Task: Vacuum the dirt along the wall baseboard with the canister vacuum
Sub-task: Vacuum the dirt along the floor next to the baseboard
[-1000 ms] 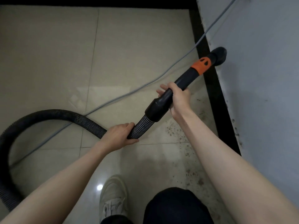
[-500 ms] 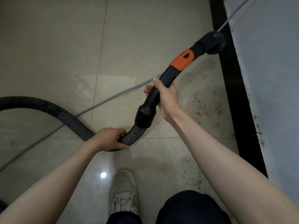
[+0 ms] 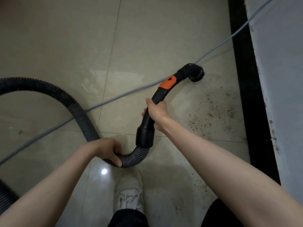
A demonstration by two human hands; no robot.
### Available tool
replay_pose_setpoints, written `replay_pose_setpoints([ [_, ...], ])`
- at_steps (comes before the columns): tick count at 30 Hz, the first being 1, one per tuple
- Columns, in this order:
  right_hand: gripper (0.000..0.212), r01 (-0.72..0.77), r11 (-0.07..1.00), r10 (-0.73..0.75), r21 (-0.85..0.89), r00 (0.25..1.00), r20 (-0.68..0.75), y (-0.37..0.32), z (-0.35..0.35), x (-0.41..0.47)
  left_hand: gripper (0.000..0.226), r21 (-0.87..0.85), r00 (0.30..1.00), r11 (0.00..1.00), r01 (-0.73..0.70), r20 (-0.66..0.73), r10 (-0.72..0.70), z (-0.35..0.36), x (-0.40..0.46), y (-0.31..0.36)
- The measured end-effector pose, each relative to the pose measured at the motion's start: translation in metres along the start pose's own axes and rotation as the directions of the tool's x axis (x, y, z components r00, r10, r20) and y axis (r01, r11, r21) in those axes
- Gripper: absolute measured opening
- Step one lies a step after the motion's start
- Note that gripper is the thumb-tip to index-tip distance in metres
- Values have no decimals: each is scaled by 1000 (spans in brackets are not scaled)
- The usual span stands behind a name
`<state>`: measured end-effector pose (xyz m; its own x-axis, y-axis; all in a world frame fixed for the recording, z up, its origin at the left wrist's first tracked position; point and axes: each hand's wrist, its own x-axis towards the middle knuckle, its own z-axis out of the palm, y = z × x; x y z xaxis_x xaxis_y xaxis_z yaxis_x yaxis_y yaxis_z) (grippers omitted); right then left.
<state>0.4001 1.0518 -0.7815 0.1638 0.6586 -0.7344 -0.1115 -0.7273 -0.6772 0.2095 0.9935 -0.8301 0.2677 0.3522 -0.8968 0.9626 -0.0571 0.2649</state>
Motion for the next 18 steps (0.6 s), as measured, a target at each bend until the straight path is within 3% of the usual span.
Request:
replay_pose_setpoints([
  [4,36,-58,995,65,-78,994,91,28,9,-18,21,-64,996,997,36,-83,-42,8,-7,-19],
  [7,36,-49,995,63,-90,986,157,35,15,-27,20,-269,939,962,-48,-340,-47,10,-16,-28],
  [9,32,-23,995,41,-96,980,195,33,17,-30,19,-497,845,846,-193,-522,-114,3,-18,-21],
  [11,23,12,996,10,-88,971,239,34,19,-33,23,-683,781,651,-332,-585,-216,-12,-18,-6],
  [13,20,46,998,-28,-51,952,305,38,22,-39,26,-759,753,500,-418,-597,-276,-33,-16,13],
  [16,20,25,1000,-29,16,908,419,48,32,-49,30,-808,812,369,-459,-550,-195,-65,-15,38],
  [18,16,-10,1000,5,9,883,469,56,39,-53,37,-821,867,380,-427,-491,-88,-80,-14,47],
])
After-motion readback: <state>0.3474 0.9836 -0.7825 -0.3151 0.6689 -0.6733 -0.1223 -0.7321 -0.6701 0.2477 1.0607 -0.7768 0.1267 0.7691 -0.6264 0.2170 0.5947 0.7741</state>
